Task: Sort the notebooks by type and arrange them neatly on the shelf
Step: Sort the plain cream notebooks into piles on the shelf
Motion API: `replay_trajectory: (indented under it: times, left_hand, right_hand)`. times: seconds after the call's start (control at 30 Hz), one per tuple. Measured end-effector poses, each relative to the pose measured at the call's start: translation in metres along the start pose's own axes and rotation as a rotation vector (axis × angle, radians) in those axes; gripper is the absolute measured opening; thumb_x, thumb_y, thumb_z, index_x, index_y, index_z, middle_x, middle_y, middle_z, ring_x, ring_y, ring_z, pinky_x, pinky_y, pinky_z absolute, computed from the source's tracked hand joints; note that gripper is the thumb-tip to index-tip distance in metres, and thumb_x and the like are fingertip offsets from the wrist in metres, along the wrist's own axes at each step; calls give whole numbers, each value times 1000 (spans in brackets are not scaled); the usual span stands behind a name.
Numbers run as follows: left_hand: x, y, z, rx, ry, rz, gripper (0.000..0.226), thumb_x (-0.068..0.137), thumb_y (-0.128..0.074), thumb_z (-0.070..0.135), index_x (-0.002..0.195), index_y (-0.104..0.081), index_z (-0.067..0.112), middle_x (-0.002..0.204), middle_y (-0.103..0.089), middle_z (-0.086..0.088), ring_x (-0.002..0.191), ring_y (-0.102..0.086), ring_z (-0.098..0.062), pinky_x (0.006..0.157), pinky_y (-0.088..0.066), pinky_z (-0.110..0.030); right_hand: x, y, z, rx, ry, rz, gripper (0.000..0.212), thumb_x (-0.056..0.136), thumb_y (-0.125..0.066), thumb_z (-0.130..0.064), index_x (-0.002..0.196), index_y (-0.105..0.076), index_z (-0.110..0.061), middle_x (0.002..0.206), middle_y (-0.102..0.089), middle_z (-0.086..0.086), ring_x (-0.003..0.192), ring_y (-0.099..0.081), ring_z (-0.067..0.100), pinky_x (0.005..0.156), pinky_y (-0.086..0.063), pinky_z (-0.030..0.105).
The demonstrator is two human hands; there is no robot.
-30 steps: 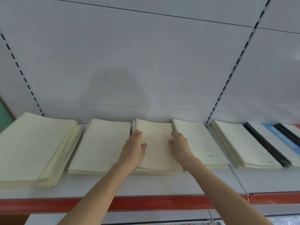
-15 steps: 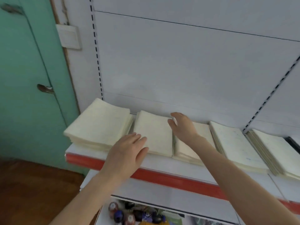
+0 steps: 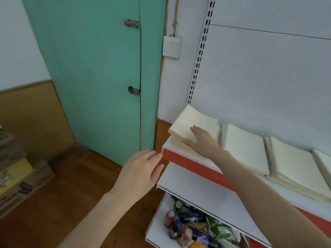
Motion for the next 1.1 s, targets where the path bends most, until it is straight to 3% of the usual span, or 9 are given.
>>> replay_trajectory:
  times: [0.13,0.43,0.5,0.6,0.73,0.8,0.9,1.0,1.1]
  left_hand:
    - [-12,-2,-13,-19,37,45,31,73,-77,19,102,-71,8,95,-72,-6,88,-69,-20,76,-54,-29]
    - [12,-10,-1,-321,140,87,39,92,-53,27,128,-55,13,122,-59,3,115,-54,-9,89,-28,-1]
    - [23,-8,1,-463,217,125,40,93,-52,26,131,-51,14,121,-50,12,114,-48,-2,89,-29,2]
    - [41,-10,-2,-971,626,105,46,94,-46,31,139,-38,24,137,-42,8,119,-48,-13,101,-40,-32]
    - [64,-12,-3,-1770,949,-36,43,96,-38,44,130,-42,19,117,-62,-12,99,-63,-32,74,-51,-45]
    - [68,-13,-5,-1712,926,-115,36,97,-38,40,119,-54,16,101,-69,-12,89,-66,-30,68,-51,-39]
    - [64,-20,-15,-1424,894,-69,28,95,-46,10,121,-53,17,108,-64,-12,90,-61,-30,68,-49,-38]
    - [51,-15,-26,-1455,855,2,37,90,-49,2,118,-52,26,107,-62,-8,92,-60,-29,71,-48,-39]
    - [36,-7,-37,-1472,792,37,45,78,-62,9,114,-54,36,110,-63,-6,99,-60,-29,76,-49,-42]
  right_hand:
    - [3,-16,-9,-92,33,34,34,100,-34,-27,129,-42,-10,138,-44,8,126,-41,26,103,-32,36]
    - [-1,-8,-1,-170,134,71,13,99,-38,-13,102,-50,-15,113,-59,7,110,-52,27,74,-32,26]
    - [-7,-6,0,-157,139,117,27,98,-36,-6,115,-53,-16,114,-62,7,108,-55,28,78,-38,30]
    - [-26,4,-3,-18,159,235,42,96,-40,-2,134,-47,-19,122,-62,4,109,-58,27,88,-43,32]
    - [-77,-1,-28,52,469,428,49,70,-65,11,114,-64,-11,104,-71,7,90,-69,25,72,-57,34]
    - [-94,-18,-37,7,617,414,52,61,-75,10,108,-68,-12,104,-71,5,92,-69,21,76,-56,31]
    - [-95,-19,-38,134,750,258,28,84,-64,-16,112,-67,-11,112,-68,4,105,-64,17,94,-48,25]
    - [-76,4,-28,453,527,112,37,97,-43,-29,121,-60,-8,122,-62,3,112,-55,10,96,-34,8]
    - [-31,12,3,395,209,171,35,97,-45,-24,128,-54,-9,133,-54,4,124,-48,18,99,-29,17]
Point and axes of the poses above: each hand's wrist, its own x-axis towards the middle knuckle, its own y-axis out of the back of the hand, z = x × y, the point moved 2 cm from there along x, towards the middle knuckle
